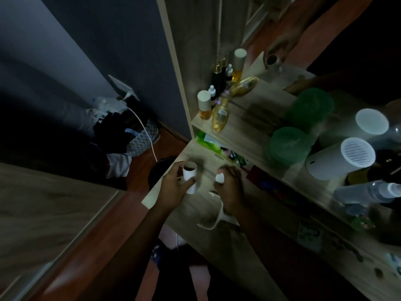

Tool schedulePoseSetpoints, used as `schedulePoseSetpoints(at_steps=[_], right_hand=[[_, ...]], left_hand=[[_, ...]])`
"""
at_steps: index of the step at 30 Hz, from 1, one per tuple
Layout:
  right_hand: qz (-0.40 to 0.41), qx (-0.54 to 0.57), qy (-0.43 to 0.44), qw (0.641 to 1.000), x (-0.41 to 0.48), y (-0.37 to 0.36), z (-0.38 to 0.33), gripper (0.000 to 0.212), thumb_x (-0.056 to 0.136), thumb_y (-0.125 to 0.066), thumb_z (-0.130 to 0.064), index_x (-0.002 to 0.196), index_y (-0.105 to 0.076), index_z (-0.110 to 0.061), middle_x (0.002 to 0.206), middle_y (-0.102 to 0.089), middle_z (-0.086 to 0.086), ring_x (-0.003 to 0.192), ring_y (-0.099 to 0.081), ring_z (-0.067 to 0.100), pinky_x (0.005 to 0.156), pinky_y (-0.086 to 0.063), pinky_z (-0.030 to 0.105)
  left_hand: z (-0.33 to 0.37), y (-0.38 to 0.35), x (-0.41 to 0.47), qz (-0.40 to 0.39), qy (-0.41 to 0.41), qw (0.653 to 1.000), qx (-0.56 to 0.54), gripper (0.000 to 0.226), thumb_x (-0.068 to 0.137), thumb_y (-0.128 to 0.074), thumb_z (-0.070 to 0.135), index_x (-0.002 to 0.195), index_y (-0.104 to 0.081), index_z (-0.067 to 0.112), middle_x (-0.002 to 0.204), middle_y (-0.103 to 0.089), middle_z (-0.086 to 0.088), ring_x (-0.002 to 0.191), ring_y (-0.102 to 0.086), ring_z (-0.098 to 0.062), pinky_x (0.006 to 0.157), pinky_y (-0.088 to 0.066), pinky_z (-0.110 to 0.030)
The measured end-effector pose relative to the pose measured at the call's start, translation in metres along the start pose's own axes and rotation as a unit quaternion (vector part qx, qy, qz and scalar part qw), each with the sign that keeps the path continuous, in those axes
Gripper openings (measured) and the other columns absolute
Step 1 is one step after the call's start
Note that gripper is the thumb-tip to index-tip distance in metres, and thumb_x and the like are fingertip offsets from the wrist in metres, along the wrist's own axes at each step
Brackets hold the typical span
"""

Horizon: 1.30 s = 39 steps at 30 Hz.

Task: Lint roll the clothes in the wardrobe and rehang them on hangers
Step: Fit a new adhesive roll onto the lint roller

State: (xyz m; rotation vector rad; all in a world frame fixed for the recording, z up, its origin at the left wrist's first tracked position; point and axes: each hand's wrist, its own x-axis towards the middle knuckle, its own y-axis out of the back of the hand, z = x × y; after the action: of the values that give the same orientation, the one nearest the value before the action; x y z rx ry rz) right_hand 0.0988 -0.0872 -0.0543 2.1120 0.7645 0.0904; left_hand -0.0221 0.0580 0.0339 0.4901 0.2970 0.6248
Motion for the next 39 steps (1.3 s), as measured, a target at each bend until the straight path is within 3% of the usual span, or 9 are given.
schedulePoseSetpoints(at_steps=[5, 9, 11, 14, 18, 21, 26, 32, 39], right_hand=[[0.028, -0.072, 0.044, 0.996, 0.002, 0.001, 0.000, 0.019, 0.087, -0.060, -0.019, 0.105, -0.064, -0.015, 0.107, -0.067, 0.008, 0.103, -0.061, 0.024, 0.095, -0.044, 0.035], [-0.012, -0.088, 0.040, 0.995, -0.004, 0.009, 0.001, 0.021, 0.088, -0.062, -0.020, 0.108, -0.063, -0.012, 0.111, -0.066, 0.009, 0.104, -0.060, 0.024, 0.094, -0.045, 0.032], [-0.046, 0.009, -0.009, 0.999, -0.010, 0.021, -0.008, 0.025, 0.085, -0.065, -0.012, 0.110, -0.063, -0.010, 0.112, -0.064, 0.012, 0.104, -0.059, 0.026, 0.089, -0.045, 0.028], [-0.058, 0.178, -0.023, 0.982, -0.019, 0.042, -0.040, 0.025, 0.083, -0.071, -0.003, 0.108, -0.065, -0.005, 0.107, -0.067, 0.014, 0.095, -0.063, 0.020, 0.071, -0.046, 0.008], [-0.104, 0.369, 0.023, 0.923, -0.043, 0.080, -0.099, 0.021, 0.078, -0.078, -0.001, 0.081, -0.065, -0.017, 0.086, -0.072, 0.005, 0.085, -0.069, 0.014, 0.077, -0.055, 0.028], [-0.170, 0.446, 0.084, 0.875, -0.066, 0.112, -0.135, 0.016, 0.079, -0.076, -0.001, 0.085, -0.071, -0.015, 0.090, -0.076, 0.003, 0.090, -0.071, 0.011, 0.080, -0.057, 0.024], [-0.254, 0.456, 0.138, 0.842, -0.092, 0.137, -0.164, 0.013, 0.081, -0.074, 0.000, 0.093, -0.074, -0.007, 0.097, -0.076, 0.006, 0.094, -0.071, 0.017, 0.082, -0.056, 0.026], [-0.289, 0.422, 0.178, 0.840, -0.107, 0.147, -0.173, 0.015, 0.082, -0.071, 0.004, 0.096, -0.074, 0.003, 0.098, -0.076, 0.013, 0.095, -0.071, 0.019, 0.082, -0.055, 0.026], [-0.307, 0.394, 0.183, 0.847, -0.111, 0.157, -0.171, 0.018, 0.083, -0.073, -0.004, 0.100, -0.075, 0.002, 0.099, -0.076, 0.014, 0.098, -0.072, 0.025, 0.087, -0.057, 0.032]], left_hand=[[0.025, 0.015, -0.030, 0.014, 0.002, 1.000, -0.027, 0.033, 0.084, -0.076, 0.020, 0.114, -0.063, 0.026, 0.109, -0.067, 0.017, 0.096, -0.066, 0.000, 0.074, -0.052, -0.014], [0.043, 0.030, -0.053, 0.027, 0.010, 0.998, -0.047, 0.030, 0.086, -0.074, 0.021, 0.115, -0.065, 0.021, 0.109, -0.068, 0.017, 0.095, -0.065, 0.001, 0.075, -0.050, -0.013], [0.046, 0.037, -0.064, 0.028, 0.017, 0.998, -0.051, 0.033, 0.086, -0.074, 0.024, 0.118, -0.065, 0.022, 0.111, -0.069, 0.013, 0.098, -0.065, -0.002, 0.077, -0.052, -0.019], [0.051, 0.047, -0.082, 0.045, 0.039, 0.996, -0.067, 0.046, 0.084, -0.075, 0.031, 0.127, -0.059, 0.025, 0.117, -0.067, 0.007, 0.103, -0.065, -0.008, 0.075, -0.055, -0.023], [0.064, 0.061, -0.106, 0.056, 0.024, 0.995, -0.079, 0.064, 0.081, -0.076, 0.041, 0.138, -0.047, 0.030, 0.122, -0.064, 0.012, 0.101, -0.067, -0.012, 0.071, -0.059, -0.035], [0.075, 0.072, -0.124, 0.053, 0.014, 0.995, -0.083, 0.072, 0.080, -0.078, 0.042, 0.141, -0.042, 0.031, 0.117, -0.066, 0.009, 0.097, -0.069, -0.018, 0.071, -0.058, -0.048], [0.095, 0.084, -0.149, 0.057, -0.010, 0.995, -0.080, 0.071, 0.082, -0.079, 0.032, 0.141, -0.040, 0.035, 0.114, -0.067, 0.009, 0.093, -0.069, -0.017, 0.068, -0.058, -0.042], [0.112, 0.093, -0.171, 0.071, -0.020, 0.995, -0.070, 0.065, 0.083, -0.078, 0.027, 0.138, -0.044, 0.035, 0.115, -0.065, 0.017, 0.101, -0.067, -0.014, 0.077, -0.056, -0.046], [0.118, 0.090, -0.180, 0.063, -0.020, 0.995, -0.080, 0.053, 0.085, -0.075, 0.029, 0.130, -0.047, 0.032, 0.106, -0.068, 0.007, 0.094, -0.068, -0.018, 0.074, -0.056, -0.049]])
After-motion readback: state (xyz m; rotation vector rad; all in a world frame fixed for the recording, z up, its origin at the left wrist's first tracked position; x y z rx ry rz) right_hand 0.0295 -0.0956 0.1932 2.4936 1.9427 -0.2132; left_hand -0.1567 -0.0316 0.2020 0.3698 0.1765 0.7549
